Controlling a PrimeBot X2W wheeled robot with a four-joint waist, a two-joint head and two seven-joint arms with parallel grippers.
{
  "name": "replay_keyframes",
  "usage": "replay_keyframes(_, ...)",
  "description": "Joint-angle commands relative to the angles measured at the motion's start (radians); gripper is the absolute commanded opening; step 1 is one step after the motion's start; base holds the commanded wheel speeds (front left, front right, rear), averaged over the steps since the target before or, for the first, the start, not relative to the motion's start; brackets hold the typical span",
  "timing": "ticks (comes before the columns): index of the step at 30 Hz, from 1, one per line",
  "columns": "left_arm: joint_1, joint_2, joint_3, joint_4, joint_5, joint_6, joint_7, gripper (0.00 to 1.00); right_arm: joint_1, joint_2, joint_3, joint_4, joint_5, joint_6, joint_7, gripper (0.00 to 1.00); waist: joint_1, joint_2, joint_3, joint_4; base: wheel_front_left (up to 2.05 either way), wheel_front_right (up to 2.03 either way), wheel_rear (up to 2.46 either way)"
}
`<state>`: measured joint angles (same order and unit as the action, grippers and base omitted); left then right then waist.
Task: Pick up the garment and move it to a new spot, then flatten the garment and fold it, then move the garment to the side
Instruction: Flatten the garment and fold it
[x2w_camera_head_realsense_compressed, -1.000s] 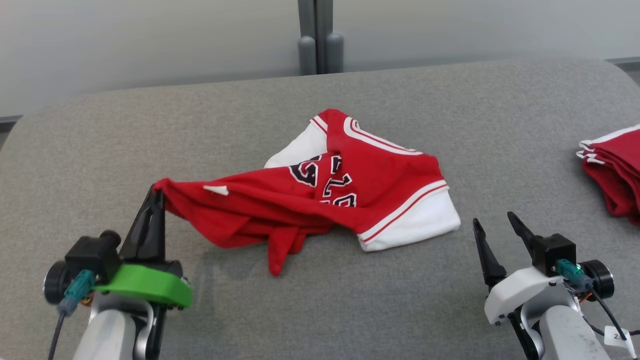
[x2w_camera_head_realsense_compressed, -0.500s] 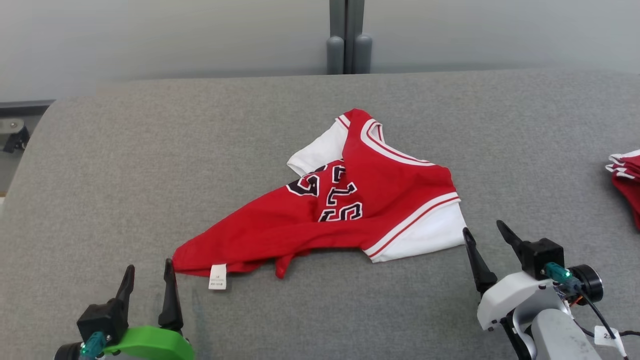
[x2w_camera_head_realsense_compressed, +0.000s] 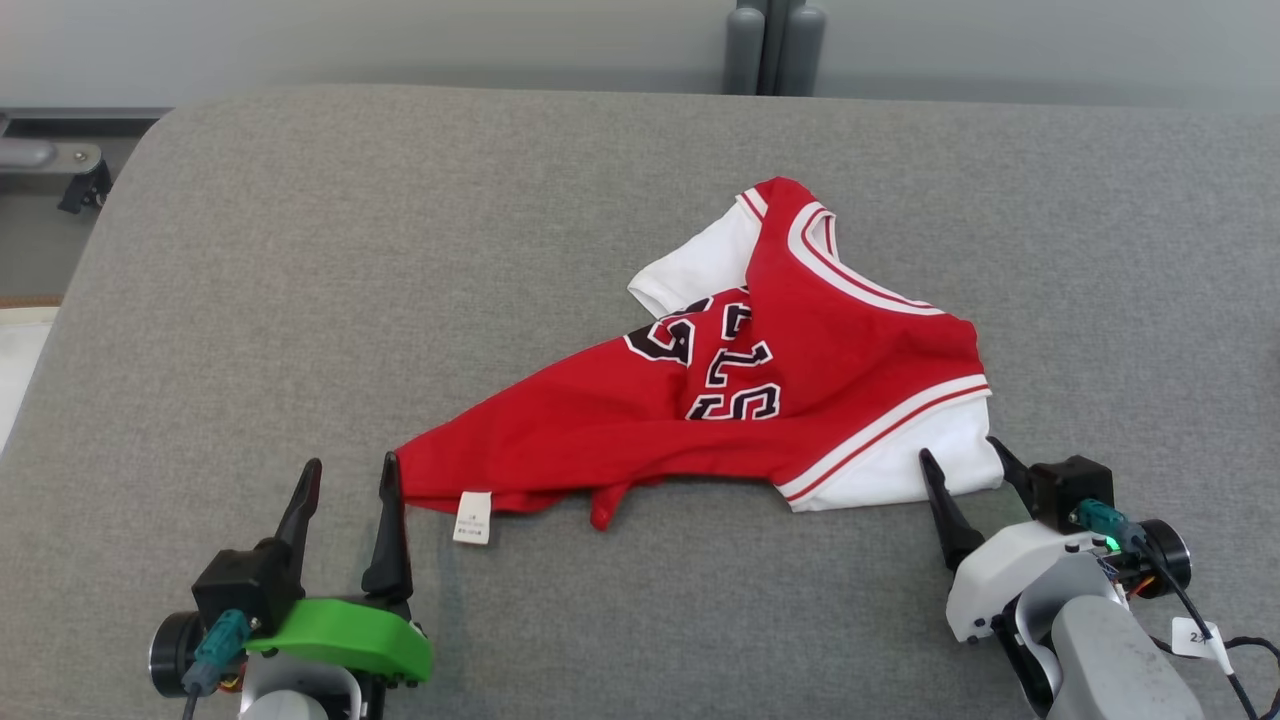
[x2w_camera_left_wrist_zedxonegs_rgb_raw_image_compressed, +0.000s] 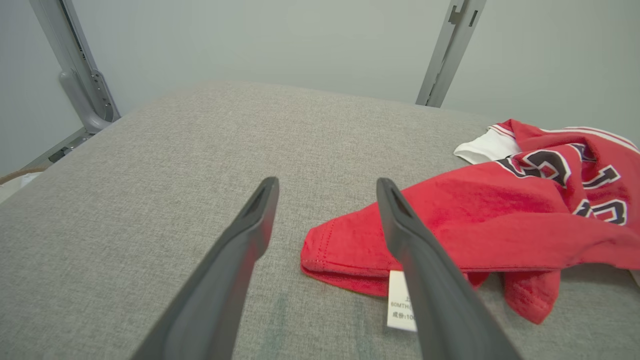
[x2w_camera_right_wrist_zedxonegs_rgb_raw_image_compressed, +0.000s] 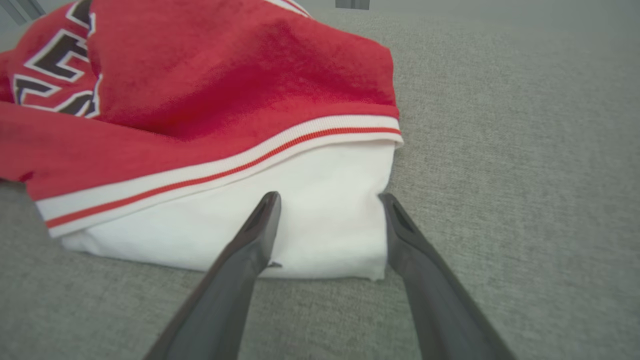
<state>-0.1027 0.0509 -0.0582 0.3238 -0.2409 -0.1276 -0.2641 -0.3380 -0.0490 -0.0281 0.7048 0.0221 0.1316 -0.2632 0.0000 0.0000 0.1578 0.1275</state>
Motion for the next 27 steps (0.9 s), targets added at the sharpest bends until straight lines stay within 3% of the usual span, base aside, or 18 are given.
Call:
replay_keyframes(1, 0.0, 0.002, 0.003, -0.011, -0.005, -0.004, 0.0, 1.0, 0.014, -0.004, 0.003, -0.008, 0.01, -0.002, -0.002, 0.03, 0.0, 0.0, -0.006, -0.007, 0.0, 0.0, 0.0)
replay_keyframes(11, 0.038, 0.002, -0.019, -0.007, -0.01, -0.003, 0.0, 1.0, 0.05, -0.004, 0.005, -0.077, 0.052, -0.002, -0.002, 0.0, 0.0, 0.0, -0.058, -0.059, 0.0, 0.0, 0.0)
replay_keyframes(22, 0.093, 0.002, -0.017, -0.023, -0.008, -0.003, 0.0, 1.0, 0.138, -0.008, 0.033, -0.365, 0.145, -0.002, -0.002, 0.0, 0.0, 0.0, -0.106, -0.136, 0.0, 0.0, 0.0)
replay_keyframes(27, 0.047, 0.002, -0.034, -0.028, -0.012, -0.003, 0.0, 1.0, 0.095, -0.027, 0.021, -0.333, 0.111, -0.002, 0.002, 0.0, 0.0, 0.0, -0.052, -0.133, 0.0, 0.0, 0.0)
